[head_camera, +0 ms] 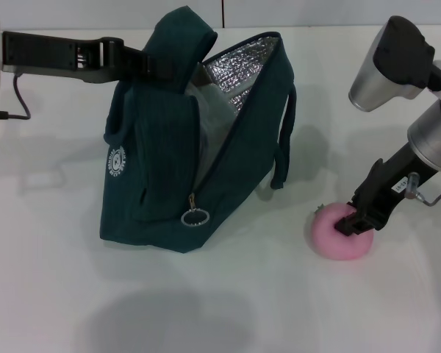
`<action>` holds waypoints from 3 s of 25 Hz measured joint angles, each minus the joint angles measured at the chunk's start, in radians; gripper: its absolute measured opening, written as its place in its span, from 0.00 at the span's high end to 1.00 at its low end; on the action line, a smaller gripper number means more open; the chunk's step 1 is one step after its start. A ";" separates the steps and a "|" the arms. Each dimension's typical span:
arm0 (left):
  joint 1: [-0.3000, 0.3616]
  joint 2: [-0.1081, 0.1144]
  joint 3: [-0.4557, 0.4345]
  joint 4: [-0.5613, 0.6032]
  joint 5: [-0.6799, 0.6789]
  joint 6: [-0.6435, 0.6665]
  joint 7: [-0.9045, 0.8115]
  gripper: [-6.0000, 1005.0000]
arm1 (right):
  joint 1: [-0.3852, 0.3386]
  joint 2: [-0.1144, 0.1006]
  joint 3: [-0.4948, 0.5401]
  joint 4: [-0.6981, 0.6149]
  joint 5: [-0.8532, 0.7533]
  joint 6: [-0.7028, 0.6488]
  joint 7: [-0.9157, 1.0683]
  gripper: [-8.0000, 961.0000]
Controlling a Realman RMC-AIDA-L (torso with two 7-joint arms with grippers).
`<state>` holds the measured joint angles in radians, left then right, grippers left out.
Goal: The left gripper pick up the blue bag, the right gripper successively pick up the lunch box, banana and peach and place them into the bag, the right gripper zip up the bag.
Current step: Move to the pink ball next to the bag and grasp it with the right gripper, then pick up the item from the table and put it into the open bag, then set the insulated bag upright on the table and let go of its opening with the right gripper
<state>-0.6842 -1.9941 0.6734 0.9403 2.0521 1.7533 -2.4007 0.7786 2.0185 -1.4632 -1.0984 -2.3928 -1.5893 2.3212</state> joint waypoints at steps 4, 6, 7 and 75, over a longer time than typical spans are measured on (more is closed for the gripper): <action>0.000 0.001 0.000 0.000 -0.001 0.000 0.000 0.96 | 0.000 -0.003 0.010 -0.002 0.014 -0.007 -0.001 0.70; 0.001 0.001 0.000 0.000 -0.002 0.000 0.000 0.96 | 0.000 -0.004 0.037 -0.008 0.036 -0.027 -0.009 0.75; 0.002 0.001 0.000 0.000 -0.002 0.000 0.000 0.96 | -0.001 -0.004 0.063 -0.012 0.052 -0.048 -0.019 0.77; 0.024 0.003 0.004 0.000 -0.031 0.001 0.000 0.96 | -0.297 -0.008 0.540 0.219 0.821 0.001 -0.267 0.35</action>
<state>-0.6598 -1.9912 0.6774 0.9403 2.0209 1.7547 -2.4004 0.4817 2.0108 -0.9237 -0.8798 -1.5716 -1.5888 2.0539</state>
